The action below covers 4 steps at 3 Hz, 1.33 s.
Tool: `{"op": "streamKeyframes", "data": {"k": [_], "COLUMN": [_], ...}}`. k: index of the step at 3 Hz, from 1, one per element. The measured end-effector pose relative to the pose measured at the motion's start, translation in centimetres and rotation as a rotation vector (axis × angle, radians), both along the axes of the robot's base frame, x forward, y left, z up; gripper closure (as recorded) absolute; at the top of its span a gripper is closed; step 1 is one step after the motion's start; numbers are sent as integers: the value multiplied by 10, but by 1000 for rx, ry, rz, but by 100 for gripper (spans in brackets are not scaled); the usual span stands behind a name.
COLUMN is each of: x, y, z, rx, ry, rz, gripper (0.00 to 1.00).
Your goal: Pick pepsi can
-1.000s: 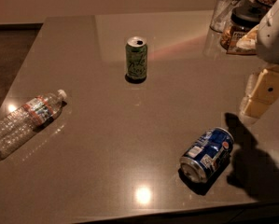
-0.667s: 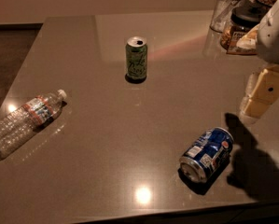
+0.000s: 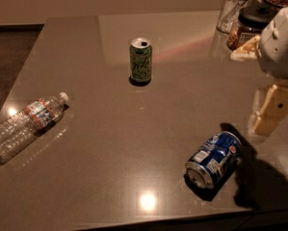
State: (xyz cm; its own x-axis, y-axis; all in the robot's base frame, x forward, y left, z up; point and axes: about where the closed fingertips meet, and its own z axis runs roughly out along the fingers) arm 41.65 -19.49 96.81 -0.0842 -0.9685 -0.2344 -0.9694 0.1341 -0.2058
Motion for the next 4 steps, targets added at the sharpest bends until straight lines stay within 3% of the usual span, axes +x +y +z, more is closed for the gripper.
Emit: {"op": "streamKeyframes", "data": {"k": [2, 4], "x": [-40, -57], "y": [29, 44], "z": [-32, -71], "rx": [48, 28], "ry": [37, 106], "rz": [234, 394], "gripper": [0, 0]}}
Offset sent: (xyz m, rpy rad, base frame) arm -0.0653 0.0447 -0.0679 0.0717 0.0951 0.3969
